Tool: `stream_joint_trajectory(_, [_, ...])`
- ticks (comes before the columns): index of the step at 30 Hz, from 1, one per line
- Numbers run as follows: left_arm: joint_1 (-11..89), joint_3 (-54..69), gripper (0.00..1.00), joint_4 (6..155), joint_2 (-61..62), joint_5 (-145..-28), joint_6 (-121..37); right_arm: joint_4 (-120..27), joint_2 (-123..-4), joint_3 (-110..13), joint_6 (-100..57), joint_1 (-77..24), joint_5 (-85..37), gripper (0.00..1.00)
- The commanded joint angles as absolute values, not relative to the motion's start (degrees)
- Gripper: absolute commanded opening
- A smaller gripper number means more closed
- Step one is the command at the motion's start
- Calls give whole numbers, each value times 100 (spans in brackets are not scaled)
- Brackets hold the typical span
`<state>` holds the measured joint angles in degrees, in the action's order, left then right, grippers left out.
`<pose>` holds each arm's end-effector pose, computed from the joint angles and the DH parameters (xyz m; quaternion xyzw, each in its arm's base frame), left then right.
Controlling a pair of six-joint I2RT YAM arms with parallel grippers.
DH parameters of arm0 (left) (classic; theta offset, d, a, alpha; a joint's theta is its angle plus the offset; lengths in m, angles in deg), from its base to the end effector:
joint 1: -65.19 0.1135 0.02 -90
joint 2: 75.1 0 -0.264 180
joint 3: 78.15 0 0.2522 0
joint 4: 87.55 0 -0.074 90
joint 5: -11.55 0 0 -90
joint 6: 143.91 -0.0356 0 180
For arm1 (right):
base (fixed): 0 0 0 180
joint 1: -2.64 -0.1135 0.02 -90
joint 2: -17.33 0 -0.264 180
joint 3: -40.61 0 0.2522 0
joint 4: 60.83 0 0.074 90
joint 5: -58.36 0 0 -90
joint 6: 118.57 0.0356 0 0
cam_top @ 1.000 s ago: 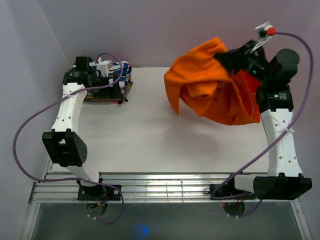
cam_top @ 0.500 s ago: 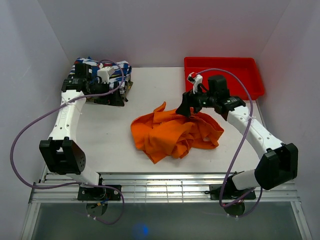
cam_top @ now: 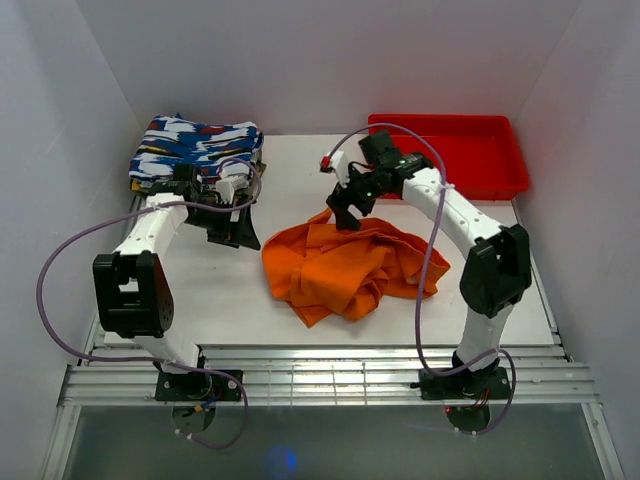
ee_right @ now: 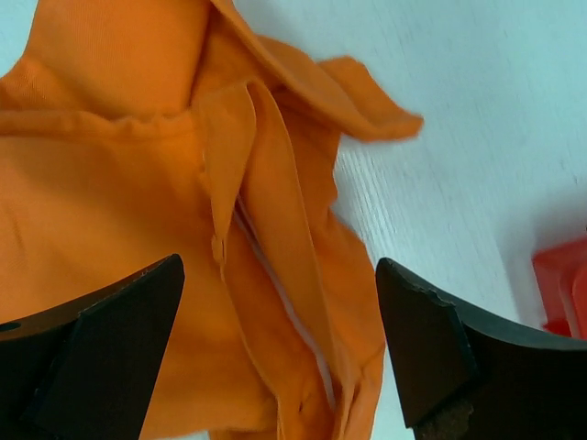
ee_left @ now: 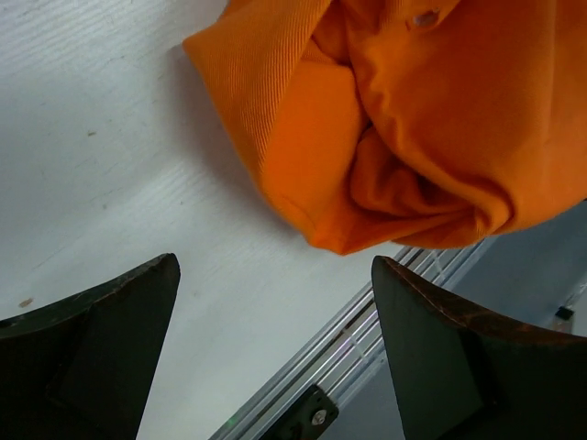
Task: Fold and stack the trousers
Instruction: Flatten the trousers out
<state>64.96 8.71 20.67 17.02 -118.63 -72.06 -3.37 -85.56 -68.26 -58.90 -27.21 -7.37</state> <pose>0.3035 -0.0242 0.2556 0.1873 0.9150 -0.3206 0.1579 0.3362 0.2098 0.3138 -0.5227 0.7638 0.1971 0.3233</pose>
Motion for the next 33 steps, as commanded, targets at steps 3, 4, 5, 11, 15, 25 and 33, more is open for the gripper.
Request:
stream_joint_trajectory(3, [6440,934,96,3130,2105,-12451,-5778,-242,-9314,-7448,-6592,-3286,-904,90])
stream_joint_trajectory(4, [6405,943,96,3297,2219,-12294,-5699,-356,-9489,-7466,-6653,-3331,-975,90])
stream_joint_trajectory(5, [6387,961,96,3368,2281,-12214,-5620,-400,-9578,-7492,-6654,-3366,-1037,90])
stream_joint_trajectory(11, [6299,1189,92,3579,2895,-12063,-5269,-418,-10229,-7958,-6601,-3559,-1292,93])
stream_joint_trajectory(15, [6194,1348,85,3658,3194,-12248,-5197,-349,-10273,-8072,-6627,-3560,-1397,73])
stream_joint_trajectory(25, [5789,1524,38,4054,3565,-11968,-4969,-137,-8956,-7774,-6294,-3498,-1380,8])
stream_joint_trajectory(33, [7718,1137,0,3546,2116,-12098,-5064,-216,-6893,-6687,-5828,-2131,-1328,8])
